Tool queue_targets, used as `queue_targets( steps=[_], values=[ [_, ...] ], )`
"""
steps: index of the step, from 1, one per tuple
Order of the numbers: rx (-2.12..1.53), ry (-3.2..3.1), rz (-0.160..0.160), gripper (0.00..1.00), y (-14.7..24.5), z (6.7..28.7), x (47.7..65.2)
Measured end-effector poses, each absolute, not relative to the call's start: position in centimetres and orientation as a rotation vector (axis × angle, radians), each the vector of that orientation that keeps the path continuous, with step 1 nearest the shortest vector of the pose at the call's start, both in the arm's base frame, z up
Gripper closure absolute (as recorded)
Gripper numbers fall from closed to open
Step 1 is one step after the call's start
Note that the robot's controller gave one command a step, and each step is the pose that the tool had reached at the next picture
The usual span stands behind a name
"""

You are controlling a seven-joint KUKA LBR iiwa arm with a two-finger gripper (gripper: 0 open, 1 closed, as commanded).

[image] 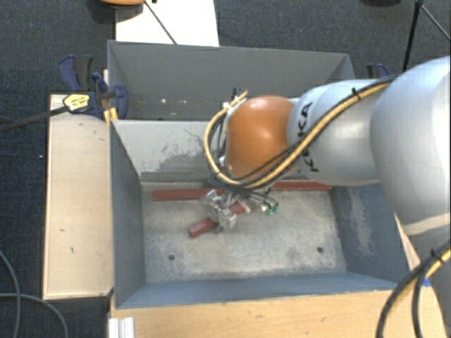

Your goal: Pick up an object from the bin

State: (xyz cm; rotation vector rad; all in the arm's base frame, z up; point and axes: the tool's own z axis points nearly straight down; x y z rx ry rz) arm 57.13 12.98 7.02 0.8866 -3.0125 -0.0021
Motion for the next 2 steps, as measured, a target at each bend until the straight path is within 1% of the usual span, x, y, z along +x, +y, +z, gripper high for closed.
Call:
queue_targets(
  steps=[1, 2],
  values=[
    [0.884, -3.013, -0.002, 1.00, 13.0, 7.0, 57.1],
    [1.033, -2.971, -0.001, 1.00, 12.2, 20.6, 56.3]
  ],
)
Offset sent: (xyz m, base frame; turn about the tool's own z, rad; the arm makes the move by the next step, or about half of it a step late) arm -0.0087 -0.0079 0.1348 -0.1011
